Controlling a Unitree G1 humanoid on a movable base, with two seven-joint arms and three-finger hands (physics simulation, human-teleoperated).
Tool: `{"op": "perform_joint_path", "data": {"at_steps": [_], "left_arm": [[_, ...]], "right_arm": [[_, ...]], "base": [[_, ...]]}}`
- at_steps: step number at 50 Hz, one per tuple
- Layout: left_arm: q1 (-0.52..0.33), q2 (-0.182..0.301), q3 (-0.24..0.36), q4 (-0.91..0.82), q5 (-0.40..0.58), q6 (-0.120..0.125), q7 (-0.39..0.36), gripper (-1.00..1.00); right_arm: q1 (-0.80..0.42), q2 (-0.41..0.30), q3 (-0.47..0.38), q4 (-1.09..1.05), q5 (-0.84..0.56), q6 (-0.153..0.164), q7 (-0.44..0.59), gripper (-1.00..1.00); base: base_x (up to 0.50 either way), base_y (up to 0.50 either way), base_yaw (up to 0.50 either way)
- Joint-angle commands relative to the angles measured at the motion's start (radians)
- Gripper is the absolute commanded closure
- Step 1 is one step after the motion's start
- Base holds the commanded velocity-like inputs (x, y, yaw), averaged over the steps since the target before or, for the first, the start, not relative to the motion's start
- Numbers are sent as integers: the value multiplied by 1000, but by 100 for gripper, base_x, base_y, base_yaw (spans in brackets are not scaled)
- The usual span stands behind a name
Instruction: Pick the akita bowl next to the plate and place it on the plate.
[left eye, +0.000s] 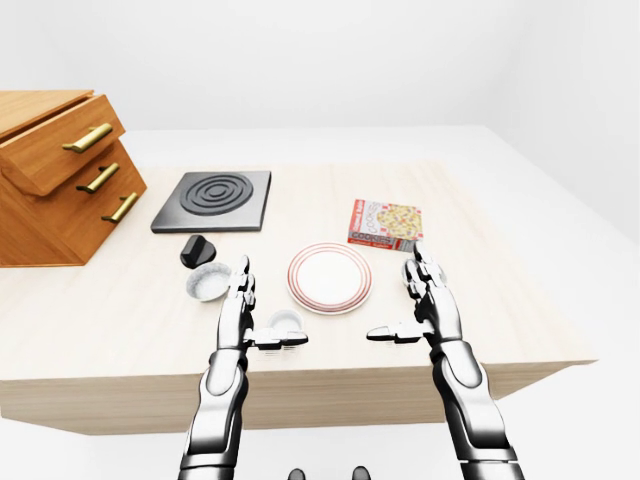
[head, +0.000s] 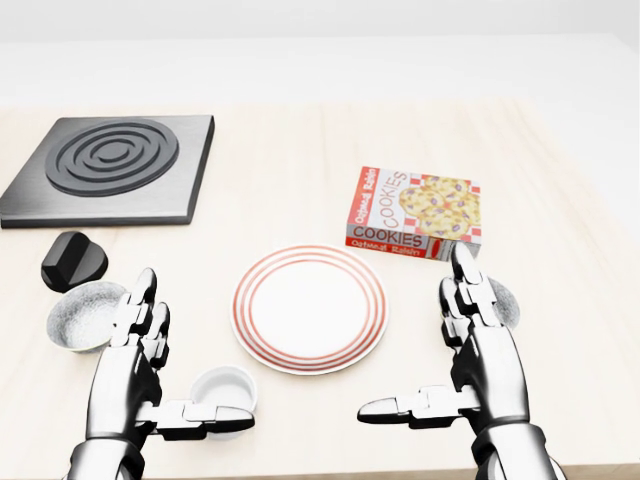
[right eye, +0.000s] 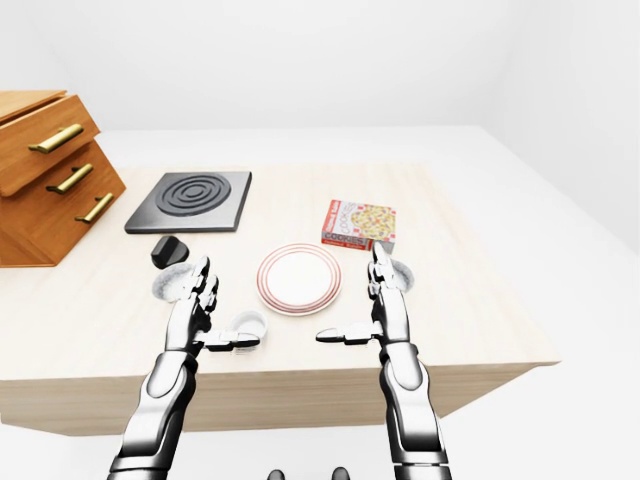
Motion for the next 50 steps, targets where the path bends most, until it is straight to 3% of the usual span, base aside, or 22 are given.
{"op": "perform_joint_path", "data": {"at_steps": [1,6,9,14,26,33,35,38,43,45,50], "left_arm": [[-1,0,0,4,0,-3,-1,-100],[2,-1,-1,-10,0,7,0,-100],[-1,0,0,-3,0,2,0,-100],[0,0,-1,-2,0,0,0,-100],[2,-1,-2,-15,1,12,2,-100],[0,-1,-1,-4,0,2,1,-100],[1,-1,-2,-8,0,6,1,-100],[-1,-1,-1,-6,-1,6,2,-100],[-4,0,1,2,-2,2,2,-100],[-4,0,1,-7,-2,11,4,-100],[-6,0,2,-2,-3,6,4,-100]], "right_arm": [[1,0,0,-3,4,-1,6,-100],[2,-1,-1,4,4,-7,9,-100],[2,0,0,-8,6,5,9,-100],[3,0,-1,-3,5,-2,9,-100],[1,0,-1,-10,6,9,8,-100],[-1,1,-1,-2,1,8,1,-100],[-2,2,-3,7,3,3,-1,-100],[-1,1,-1,-12,4,23,-5,-100],[-4,2,-4,4,10,9,-3,-100],[-5,2,-5,-2,12,16,-5,-100],[-1,2,-4,-16,17,23,-4,-100]], "base": [[27,0,0],[27,0,0],[29,0,0],[29,0,0],[29,0,0],[28,0,0],[0,0,0],[0,0,0],[0,0,0],[0,0,0],[0,0,0]]}}
